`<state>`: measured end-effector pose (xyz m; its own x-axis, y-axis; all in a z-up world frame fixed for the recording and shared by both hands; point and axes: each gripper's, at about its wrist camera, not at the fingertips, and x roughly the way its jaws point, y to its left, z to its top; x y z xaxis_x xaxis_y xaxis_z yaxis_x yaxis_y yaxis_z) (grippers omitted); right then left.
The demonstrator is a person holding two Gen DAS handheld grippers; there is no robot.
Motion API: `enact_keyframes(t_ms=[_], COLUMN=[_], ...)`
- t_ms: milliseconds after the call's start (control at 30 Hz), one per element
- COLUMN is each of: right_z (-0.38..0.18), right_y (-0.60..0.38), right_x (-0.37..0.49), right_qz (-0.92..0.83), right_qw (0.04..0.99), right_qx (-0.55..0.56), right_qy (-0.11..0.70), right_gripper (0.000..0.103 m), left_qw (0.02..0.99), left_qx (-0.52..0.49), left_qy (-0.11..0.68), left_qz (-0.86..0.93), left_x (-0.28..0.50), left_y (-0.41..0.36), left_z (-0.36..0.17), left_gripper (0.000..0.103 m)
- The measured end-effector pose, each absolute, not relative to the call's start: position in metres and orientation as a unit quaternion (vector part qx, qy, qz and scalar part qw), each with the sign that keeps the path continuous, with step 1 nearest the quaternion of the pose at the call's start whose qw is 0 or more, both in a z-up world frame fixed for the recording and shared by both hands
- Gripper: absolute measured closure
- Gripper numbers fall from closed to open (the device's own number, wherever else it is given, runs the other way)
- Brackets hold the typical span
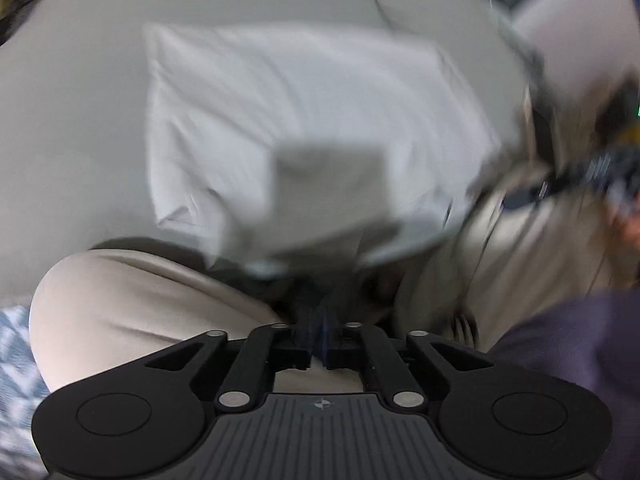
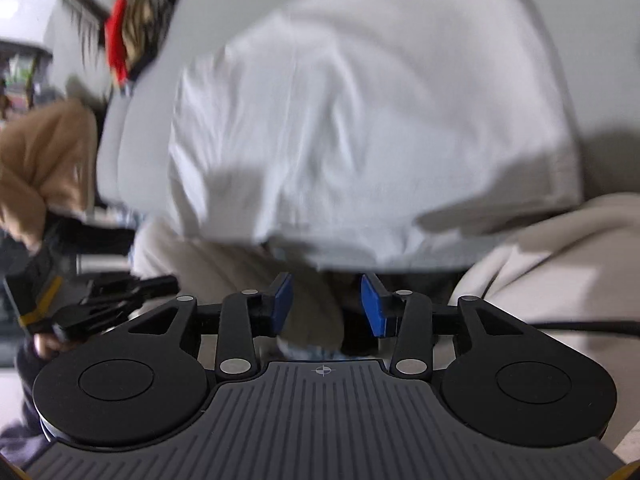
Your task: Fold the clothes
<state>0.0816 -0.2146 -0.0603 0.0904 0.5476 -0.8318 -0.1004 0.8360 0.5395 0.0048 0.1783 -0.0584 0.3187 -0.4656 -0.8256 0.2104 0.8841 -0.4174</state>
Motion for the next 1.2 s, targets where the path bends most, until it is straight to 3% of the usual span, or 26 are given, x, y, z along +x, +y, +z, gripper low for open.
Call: enact_keyframes(t_ms=[67,133,167,233,300,333,433,500,567,633,667,733,833,933,1067,1100,1200], right_z=[-0.056,-0.06,-0.063,-0.078,-0.092,-0.099,-0.104,-0.091,-0.075,-0.058,-0.051,-0.035,-0.019,-0.019,-0.05,-0.059,-0.089], right_y=[-0.211,-0.203,-0.2,-0.196,-0.2,-0.202,-0.217,-0.231,-0.243,-0.256,-0.262,-0.274,-0.291,-0.297,-0.306,-0.309,-0.313], right_x=[0.088,0.093,0.095,0.094,0.088,0.085,0.074,0.068,0.066,0.071,0.076,0.087,0.107,0.131,0.18,0.193,0.223], right_qz=[0.195,0.167,0.152,0.121,0.097,0.085,0.058,0.07,0.094,0.104,0.104,0.104,0.117,0.116,0.093,0.086,0.082], right_qw=[0.761,0.797,0.814,0.819,0.802,0.792,0.779,0.792,0.808,0.828,0.833,0.839,0.829,0.819,0.816,0.815,0.8], right_qx=[0.161,0.121,0.099,0.057,0.031,0.018,0.002,0.027,0.072,0.114,0.139,0.193,0.283,0.331,0.355,0.36,0.363], right_qy=[0.598,0.568,0.552,0.558,0.589,0.604,0.625,0.606,0.577,0.54,0.526,0.499,0.468,0.453,0.447,0.446,0.471], right_gripper=[0.056,0.062,0.074,0.078,0.078,0.079,0.081,0.076,0.059,0.058,0.058,0.054,0.034,0.026,0.025,0.026,0.034], left_qw=[0.831,0.855,0.863,0.87,0.853,0.829,0.785,0.795,0.814,0.84,0.852,0.866,0.864,0.858,0.863,0.863,0.859], left_qx=[-0.148,-0.169,-0.167,-0.127,0.006,0.07,0.11,0.044,-0.035,-0.085,-0.106,-0.141,-0.207,-0.249,-0.199,-0.171,-0.092], left_qy=[0.504,0.463,0.452,0.453,0.503,0.54,0.598,0.594,0.566,0.521,0.497,0.466,0.441,0.426,0.441,0.454,0.488], left_qz=[-0.186,-0.159,-0.152,-0.147,-0.138,-0.127,-0.117,-0.114,-0.124,-0.127,-0.127,-0.118,-0.126,-0.145,-0.147,-0.142,-0.128], left_x=[0.013,0.025,0.031,0.045,0.052,0.052,0.038,0.033,0.032,0.033,0.034,0.041,0.055,0.078,0.113,0.116,0.12], left_y=[0.18,0.178,0.172,0.148,0.111,0.098,0.104,0.127,0.147,0.162,0.169,0.18,0.194,0.188,0.152,0.144,0.124], left_z=[-0.055,-0.055,-0.057,-0.067,-0.088,-0.102,-0.129,-0.124,-0.106,-0.085,-0.074,-0.056,-0.036,-0.023,-0.033,-0.04,-0.073], left_gripper=[0.083,0.082,0.082,0.089,0.091,0.098,0.098,0.098,0.096,0.082,0.08,0.08,0.079,0.078,0.083,0.089,0.097])
